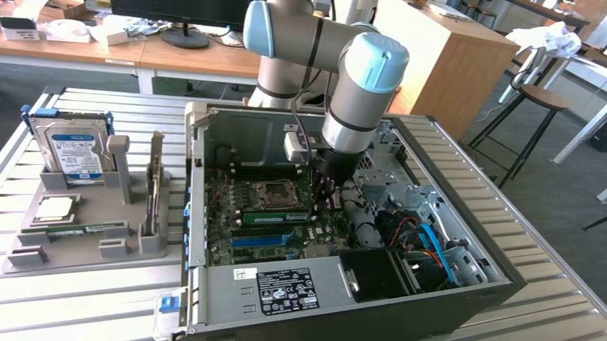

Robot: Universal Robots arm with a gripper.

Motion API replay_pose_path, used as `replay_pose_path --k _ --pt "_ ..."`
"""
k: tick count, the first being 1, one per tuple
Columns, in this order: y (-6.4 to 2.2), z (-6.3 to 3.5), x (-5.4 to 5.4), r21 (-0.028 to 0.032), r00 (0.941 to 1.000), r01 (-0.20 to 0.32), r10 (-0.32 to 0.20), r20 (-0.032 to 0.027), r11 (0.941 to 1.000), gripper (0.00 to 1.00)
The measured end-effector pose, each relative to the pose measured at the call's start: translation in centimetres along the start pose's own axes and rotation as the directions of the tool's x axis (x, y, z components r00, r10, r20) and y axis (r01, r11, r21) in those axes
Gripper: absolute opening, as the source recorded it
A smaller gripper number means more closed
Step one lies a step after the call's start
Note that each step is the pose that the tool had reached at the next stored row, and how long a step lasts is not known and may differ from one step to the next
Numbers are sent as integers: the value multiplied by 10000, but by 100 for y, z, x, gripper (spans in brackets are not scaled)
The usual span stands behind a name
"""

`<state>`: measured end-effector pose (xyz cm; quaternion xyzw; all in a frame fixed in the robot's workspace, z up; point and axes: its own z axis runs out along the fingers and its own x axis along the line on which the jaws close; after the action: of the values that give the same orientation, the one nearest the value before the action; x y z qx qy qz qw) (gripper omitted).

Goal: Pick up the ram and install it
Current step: 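Insert the ram into the slot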

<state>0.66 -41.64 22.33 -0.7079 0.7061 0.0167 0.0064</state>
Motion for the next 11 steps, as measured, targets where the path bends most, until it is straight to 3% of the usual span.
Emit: replay_pose_path --k 11 --pt "4 -300 -9 0 10000 1 -1 -9 10000 10"
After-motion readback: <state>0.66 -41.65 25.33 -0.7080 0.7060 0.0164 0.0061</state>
